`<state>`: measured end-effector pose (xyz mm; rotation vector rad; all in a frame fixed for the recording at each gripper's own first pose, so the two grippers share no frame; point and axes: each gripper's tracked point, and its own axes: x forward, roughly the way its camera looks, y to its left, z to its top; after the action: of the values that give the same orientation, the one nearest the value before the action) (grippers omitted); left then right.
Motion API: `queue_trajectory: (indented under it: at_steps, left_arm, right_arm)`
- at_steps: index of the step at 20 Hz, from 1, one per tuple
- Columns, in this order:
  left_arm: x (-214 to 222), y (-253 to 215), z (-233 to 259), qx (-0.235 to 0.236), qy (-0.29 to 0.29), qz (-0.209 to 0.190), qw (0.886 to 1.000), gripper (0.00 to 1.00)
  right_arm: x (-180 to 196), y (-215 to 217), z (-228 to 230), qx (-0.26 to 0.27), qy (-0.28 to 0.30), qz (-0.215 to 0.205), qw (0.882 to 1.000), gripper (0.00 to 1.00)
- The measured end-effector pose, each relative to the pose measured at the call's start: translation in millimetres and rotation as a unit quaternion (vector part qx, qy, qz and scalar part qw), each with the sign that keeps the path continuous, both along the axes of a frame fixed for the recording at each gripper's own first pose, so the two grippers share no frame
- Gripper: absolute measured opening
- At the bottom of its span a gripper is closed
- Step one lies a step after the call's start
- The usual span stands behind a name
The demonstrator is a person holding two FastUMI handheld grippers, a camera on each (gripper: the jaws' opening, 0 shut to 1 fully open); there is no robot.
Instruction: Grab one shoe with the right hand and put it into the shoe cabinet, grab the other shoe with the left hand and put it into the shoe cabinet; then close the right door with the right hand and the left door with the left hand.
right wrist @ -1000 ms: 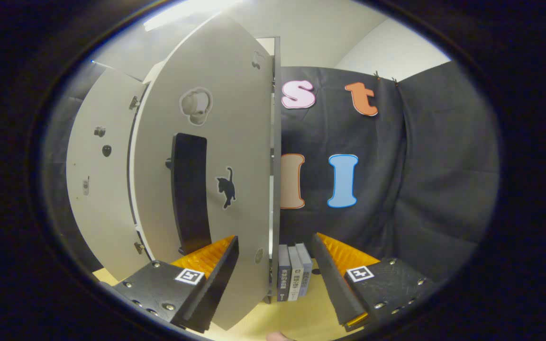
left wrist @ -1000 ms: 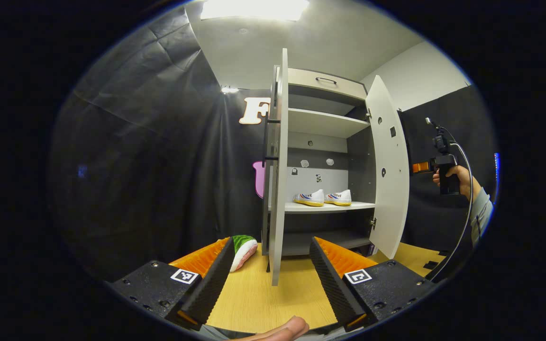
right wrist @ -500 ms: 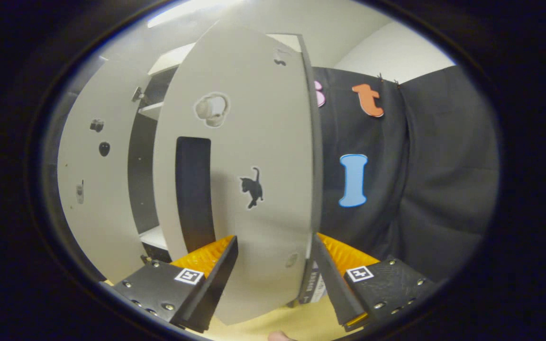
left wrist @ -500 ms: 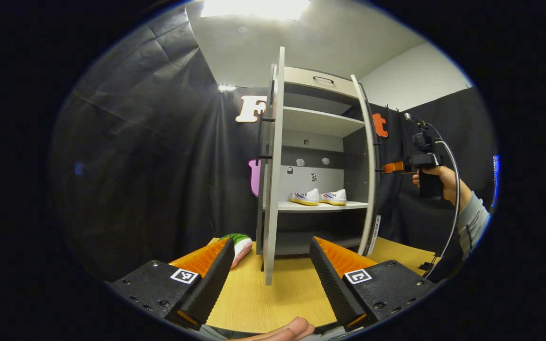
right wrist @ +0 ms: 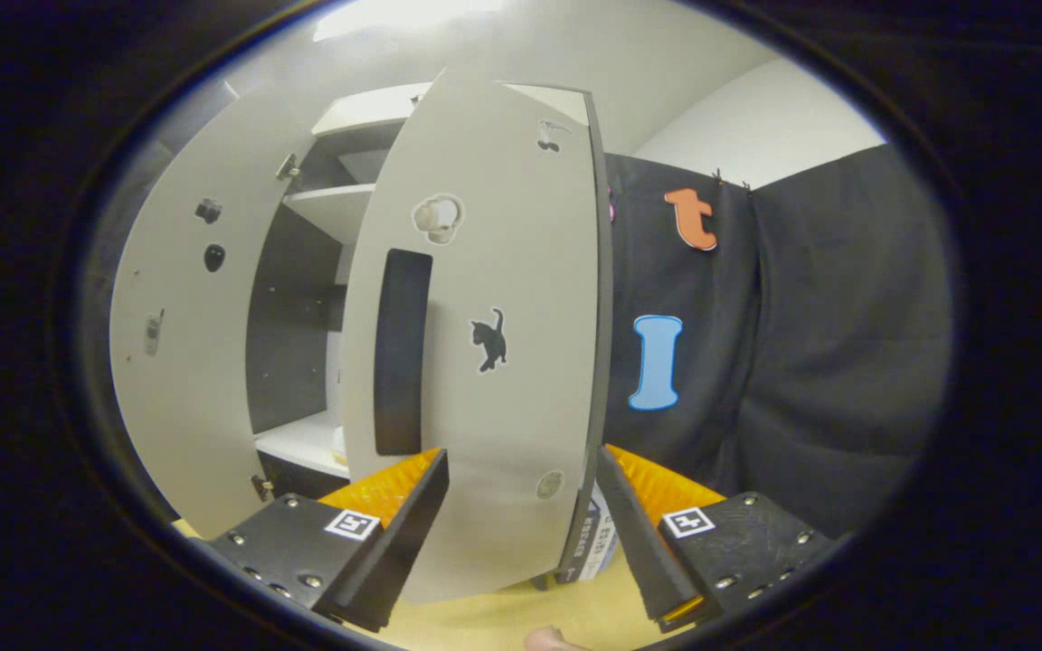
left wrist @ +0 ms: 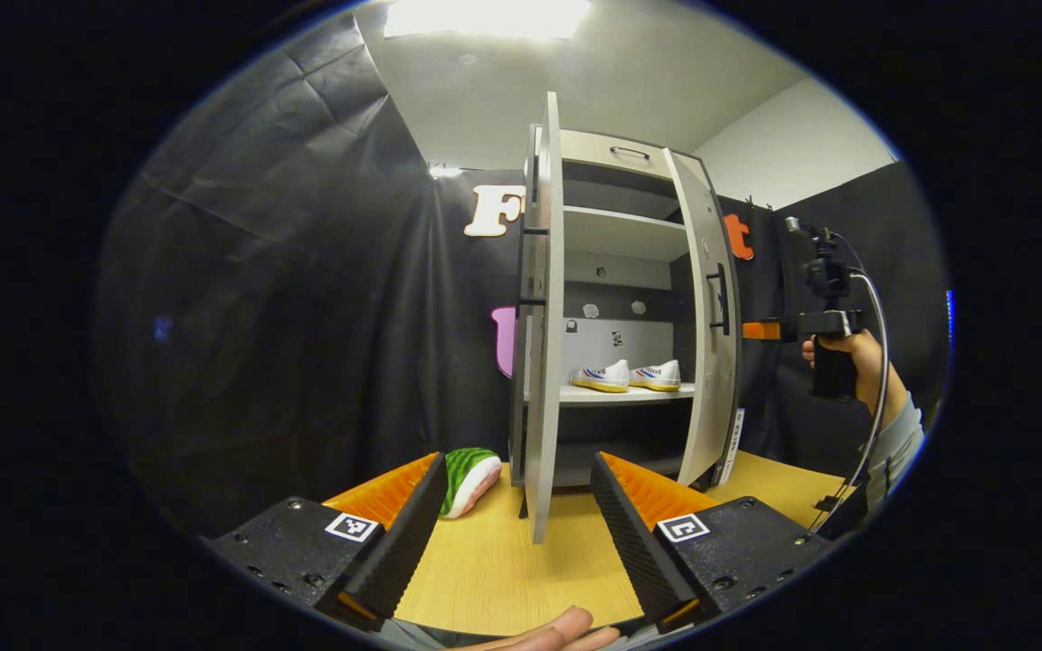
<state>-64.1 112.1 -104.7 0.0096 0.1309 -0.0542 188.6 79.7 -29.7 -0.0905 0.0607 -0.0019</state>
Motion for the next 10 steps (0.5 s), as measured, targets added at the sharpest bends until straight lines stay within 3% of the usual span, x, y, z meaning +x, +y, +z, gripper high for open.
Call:
queue_trajectory:
  at_steps: [3,4,10]
  left_arm:
    - [8.6,5.9,0.4,0.006,-0.002,0.005,1.000,0.99]
    - [13.0,11.5,-2.4,0.008,0.004,0.008,1.000,0.93]
    - [70.0,47.1,13.3,-0.013,0.007,0.027,1.000,0.96]
  right_arm:
    - [-30.9,-13.8,-15.5,-0.008,-0.002,0.001,1.000,0.98]
    - [-40.0,-16.5,-20.3,-0.007,-0.004,0.002,1.000,0.98]
    - [-100.8,-15.8,-65.5,0.025,0.004,0.040,0.999,0.99]
